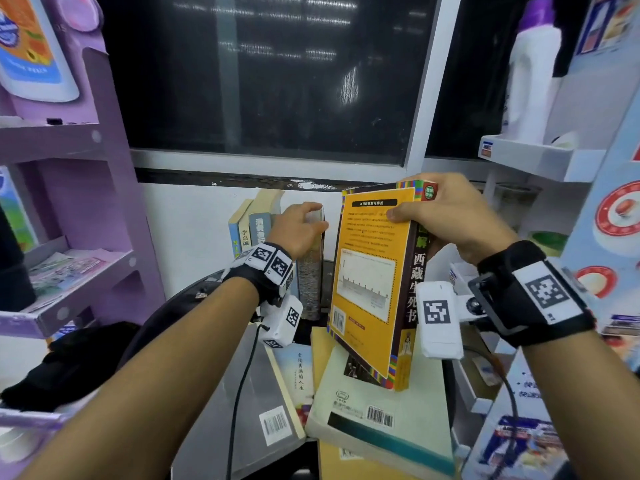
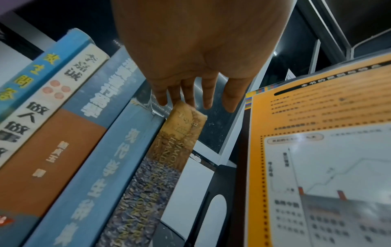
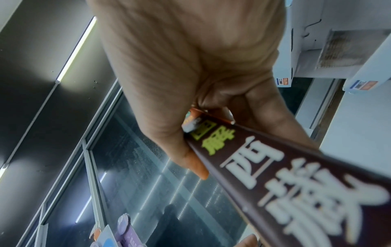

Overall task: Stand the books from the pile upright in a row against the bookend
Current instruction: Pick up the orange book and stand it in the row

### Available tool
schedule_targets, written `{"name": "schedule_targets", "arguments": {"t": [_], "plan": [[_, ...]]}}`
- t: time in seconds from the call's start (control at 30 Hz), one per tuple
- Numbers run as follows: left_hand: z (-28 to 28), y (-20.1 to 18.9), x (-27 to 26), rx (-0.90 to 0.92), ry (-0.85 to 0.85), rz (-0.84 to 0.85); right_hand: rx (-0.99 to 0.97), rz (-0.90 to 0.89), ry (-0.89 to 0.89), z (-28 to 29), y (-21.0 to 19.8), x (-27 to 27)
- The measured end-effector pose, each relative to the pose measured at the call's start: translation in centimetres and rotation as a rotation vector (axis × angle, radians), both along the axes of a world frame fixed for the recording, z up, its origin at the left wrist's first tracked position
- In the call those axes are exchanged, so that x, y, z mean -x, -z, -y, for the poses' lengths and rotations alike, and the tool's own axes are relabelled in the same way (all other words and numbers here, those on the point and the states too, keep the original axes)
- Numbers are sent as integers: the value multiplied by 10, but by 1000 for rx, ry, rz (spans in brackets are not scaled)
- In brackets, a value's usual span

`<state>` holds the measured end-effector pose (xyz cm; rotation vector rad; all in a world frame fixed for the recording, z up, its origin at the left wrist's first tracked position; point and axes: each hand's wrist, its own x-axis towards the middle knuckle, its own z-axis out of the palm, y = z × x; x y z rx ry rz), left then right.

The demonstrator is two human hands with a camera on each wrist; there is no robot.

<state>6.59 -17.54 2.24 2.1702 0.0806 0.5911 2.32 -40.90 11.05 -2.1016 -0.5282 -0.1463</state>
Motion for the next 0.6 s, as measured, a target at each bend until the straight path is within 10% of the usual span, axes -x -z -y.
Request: {"name": "schedule_targets", "arguments": {"t": [0.6], "plan": [[-19,6,-28,-471,41,-212,-22,144,246,-67,28,-78]]}}
